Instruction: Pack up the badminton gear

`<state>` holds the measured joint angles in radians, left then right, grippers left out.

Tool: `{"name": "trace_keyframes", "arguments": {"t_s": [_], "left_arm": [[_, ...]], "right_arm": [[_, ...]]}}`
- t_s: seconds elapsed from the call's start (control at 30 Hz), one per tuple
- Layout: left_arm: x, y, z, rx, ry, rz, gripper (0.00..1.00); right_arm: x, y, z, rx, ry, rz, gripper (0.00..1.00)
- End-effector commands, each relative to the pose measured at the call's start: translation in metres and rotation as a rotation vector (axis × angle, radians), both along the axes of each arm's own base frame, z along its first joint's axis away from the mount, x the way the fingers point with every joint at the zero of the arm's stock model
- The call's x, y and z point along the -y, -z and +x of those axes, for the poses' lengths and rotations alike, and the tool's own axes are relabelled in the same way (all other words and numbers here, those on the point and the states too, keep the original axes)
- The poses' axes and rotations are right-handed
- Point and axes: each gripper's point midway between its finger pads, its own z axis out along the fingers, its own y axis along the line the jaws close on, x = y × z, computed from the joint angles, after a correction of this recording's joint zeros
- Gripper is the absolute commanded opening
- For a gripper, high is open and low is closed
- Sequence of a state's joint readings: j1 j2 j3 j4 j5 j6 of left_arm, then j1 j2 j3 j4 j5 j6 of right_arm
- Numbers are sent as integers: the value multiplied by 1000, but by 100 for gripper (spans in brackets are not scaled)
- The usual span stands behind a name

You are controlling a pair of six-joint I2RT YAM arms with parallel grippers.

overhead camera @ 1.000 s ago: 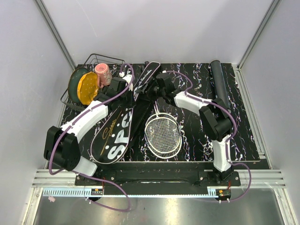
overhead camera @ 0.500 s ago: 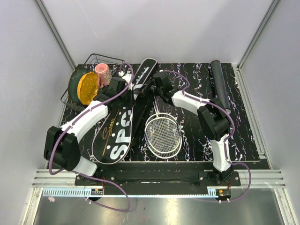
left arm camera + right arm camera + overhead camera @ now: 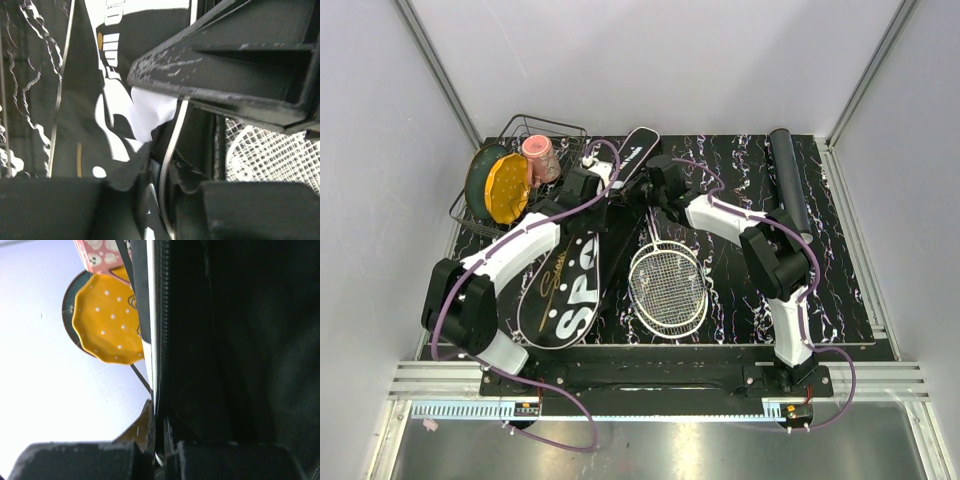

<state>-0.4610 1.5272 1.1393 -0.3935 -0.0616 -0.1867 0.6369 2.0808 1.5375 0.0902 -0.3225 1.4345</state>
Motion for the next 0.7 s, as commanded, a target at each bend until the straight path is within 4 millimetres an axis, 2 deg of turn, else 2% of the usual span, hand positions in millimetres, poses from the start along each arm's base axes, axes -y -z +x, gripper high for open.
{"name": "trace_keyframes", "arguments": {"t_s": [0.0, 0.03, 0.07, 0.1, 0.13, 0.17, 0.2, 0.23, 0.27, 0.3, 0.37, 0.4, 0.47, 0.5, 0.53, 0.57, 0.63, 0.67], "left_arm": [[-7, -13, 17, 59, -33, 52, 5], [-11, -14, 19, 60, -55, 47, 0], [-16, -17, 21, 69, -86, 46, 0], [-20, -16, 22, 66, -113, 40, 0], [-27, -16, 24, 60, -145, 34, 0], [-27, -18, 27, 49, -176, 15, 0], [-33, -14, 23, 14, -203, 27, 0], [-34, -14, 24, -1, -233, 3, 0], [-31, -16, 24, -11, -232, -24, 0], [-31, -20, 25, -13, -249, -40, 0], [-29, -28, 25, -36, -287, -82, 0], [-29, -32, 26, -47, -297, -97, 0], [-24, -47, 29, -46, -296, -128, 0], [-24, -51, 30, -40, -298, -132, 0], [-27, -56, 31, -32, -314, -138, 0], [-30, -65, 35, -14, -326, -142, 0], [-36, -72, 40, 6, -333, -138, 0], [-38, -77, 43, 23, -335, -131, 0]], "right_arm": [[-12, -69, -14, 117, -47, 138, 11], [-12, -72, -15, 177, -73, 128, 22], [-9, -67, -19, 202, -100, 105, 33], [-4, -74, -21, 253, -123, 82, 55], [3, -62, -25, 306, -171, -13, 63], [9, -63, -27, 344, -197, -58, 70], [19, -72, -28, 396, -218, -95, 80], [31, -60, -34, 440, -271, -205, 84], [41, -59, -36, 472, -280, -261, 90], [54, -74, -39, 569, -295, -324, 94], [76, -70, -45, 588, -295, -421, 100], [87, -85, -50, 661, -301, -466, 100], [116, -71, -47, 641, -255, -586, 100], [130, -73, -46, 650, -233, -628, 100], [148, -65, -38, 622, -204, -667, 100], [158, -52, -37, 591, -208, -680, 100], [172, -31, -32, 557, -232, -743, 99], [175, -27, -28, 557, -237, -775, 100]]}}
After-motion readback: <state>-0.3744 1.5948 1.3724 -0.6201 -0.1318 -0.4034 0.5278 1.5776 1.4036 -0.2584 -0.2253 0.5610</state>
